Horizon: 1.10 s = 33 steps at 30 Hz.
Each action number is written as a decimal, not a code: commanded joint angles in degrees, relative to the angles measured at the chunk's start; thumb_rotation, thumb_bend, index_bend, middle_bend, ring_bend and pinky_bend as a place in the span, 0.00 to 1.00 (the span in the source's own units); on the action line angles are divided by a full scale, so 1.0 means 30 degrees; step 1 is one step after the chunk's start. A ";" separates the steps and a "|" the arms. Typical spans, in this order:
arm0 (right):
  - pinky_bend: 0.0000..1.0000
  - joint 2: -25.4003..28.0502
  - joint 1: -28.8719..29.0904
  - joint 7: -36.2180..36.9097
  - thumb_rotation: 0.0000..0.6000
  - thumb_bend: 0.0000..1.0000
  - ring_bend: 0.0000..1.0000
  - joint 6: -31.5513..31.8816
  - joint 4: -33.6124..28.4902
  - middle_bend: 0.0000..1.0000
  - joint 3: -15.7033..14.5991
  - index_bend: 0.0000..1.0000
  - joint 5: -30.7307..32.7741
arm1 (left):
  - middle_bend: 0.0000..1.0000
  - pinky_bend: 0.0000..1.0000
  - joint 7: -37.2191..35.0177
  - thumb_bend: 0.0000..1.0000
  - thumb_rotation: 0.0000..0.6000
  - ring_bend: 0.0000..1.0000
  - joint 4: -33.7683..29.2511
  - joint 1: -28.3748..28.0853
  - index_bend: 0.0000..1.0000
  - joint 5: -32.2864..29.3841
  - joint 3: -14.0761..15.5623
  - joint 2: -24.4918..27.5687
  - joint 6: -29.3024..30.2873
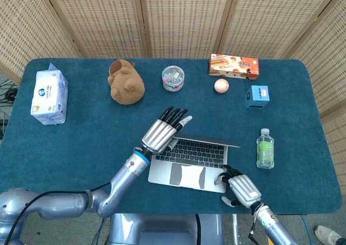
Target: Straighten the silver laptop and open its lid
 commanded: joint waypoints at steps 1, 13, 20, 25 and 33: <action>0.15 -0.0056 -0.0050 -0.0218 1.00 0.35 0.04 0.0076 0.0037 0.30 -0.0022 0.34 -0.0002 | 0.00 0.00 -0.0005 0.53 1.00 0.00 0.0109 -0.0065 0.06 -0.0195 -0.0115 0.0085 -0.0051; 0.15 -0.0134 -0.0096 -0.0684 1.00 0.36 0.04 0.0110 -0.0025 0.30 -0.0025 0.34 0.0093 | 0.00 0.00 -0.0164 0.53 1.00 0.00 0.0622 -0.0320 0.06 -0.1424 -0.0710 0.0513 -0.0265; 0.15 -0.0099 -0.0103 -0.0787 1.00 0.36 0.04 0.0133 -0.0107 0.30 -0.0002 0.34 0.0133 | 0.00 0.00 -0.0243 0.53 1.00 0.00 0.1175 -0.0445 0.06 -0.2381 -0.1181 0.0817 -0.0441; 0.15 -0.0061 -0.0114 -0.0945 1.00 0.36 0.04 0.0129 -0.0215 0.30 0.0006 0.34 0.0200 | 0.00 0.00 -0.0253 0.53 1.00 0.00 0.1634 -0.0546 0.06 -0.3076 -0.1374 0.1043 -0.0577; 0.14 -0.0001 -0.0115 -0.1142 1.00 0.36 0.04 0.0110 -0.0368 0.30 0.0069 0.34 0.0350 | 0.00 0.00 0.0079 0.53 1.00 0.00 0.2639 -0.0895 0.06 -0.4477 -0.1618 0.1255 -0.0962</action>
